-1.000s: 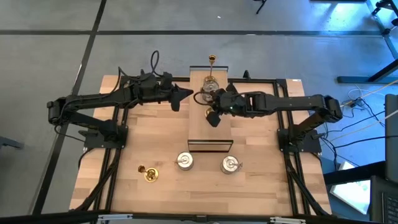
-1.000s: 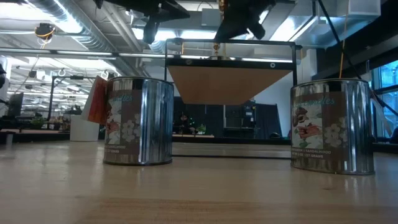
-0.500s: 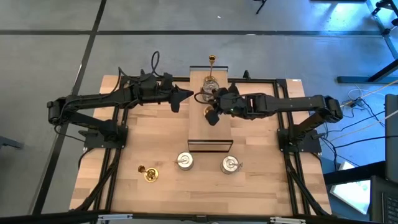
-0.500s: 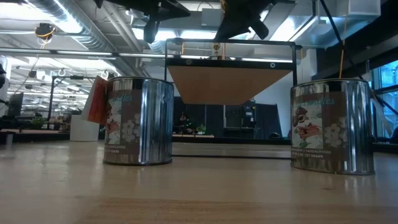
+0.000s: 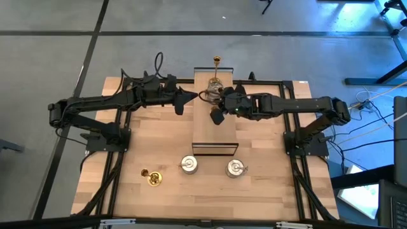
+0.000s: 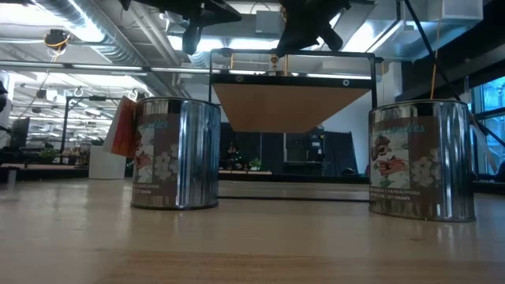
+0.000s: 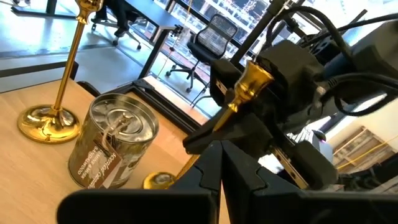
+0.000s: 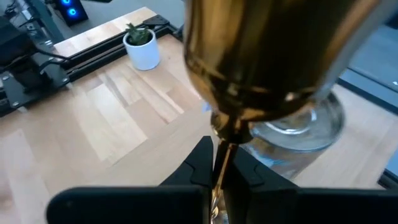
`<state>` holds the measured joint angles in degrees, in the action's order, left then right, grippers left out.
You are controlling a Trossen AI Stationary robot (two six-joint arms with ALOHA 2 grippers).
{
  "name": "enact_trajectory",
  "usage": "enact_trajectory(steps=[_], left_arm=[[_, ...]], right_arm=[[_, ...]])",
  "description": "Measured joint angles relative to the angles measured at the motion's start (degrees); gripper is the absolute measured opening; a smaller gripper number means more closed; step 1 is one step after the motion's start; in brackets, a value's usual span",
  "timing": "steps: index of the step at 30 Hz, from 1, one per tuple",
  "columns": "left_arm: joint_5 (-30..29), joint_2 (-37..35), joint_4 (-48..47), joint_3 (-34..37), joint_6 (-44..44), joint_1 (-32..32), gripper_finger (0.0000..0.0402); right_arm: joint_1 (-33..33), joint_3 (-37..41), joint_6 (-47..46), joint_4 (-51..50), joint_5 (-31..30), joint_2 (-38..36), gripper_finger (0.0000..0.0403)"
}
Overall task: Pick & Place candle stick holders
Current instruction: Put the right gold candle holder on the shelf
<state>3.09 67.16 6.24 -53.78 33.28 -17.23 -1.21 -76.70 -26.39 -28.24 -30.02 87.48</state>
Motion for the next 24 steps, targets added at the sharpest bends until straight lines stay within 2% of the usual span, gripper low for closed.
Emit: enact_trajectory(steps=[5, 24], left_arm=[[0.0, -0.02, 0.0, 0.0, -0.02, 0.0, 0.0002], [0.82, -0.02, -0.02, 0.0, -0.97, 0.0, 0.0002]], right_arm=[[-0.39, 0.0, 0.04, 0.37, 1.45, 1.53, 0.0014], [-0.2, 0.0, 0.94, 1.24, 0.2, 2.53, 0.0014]])
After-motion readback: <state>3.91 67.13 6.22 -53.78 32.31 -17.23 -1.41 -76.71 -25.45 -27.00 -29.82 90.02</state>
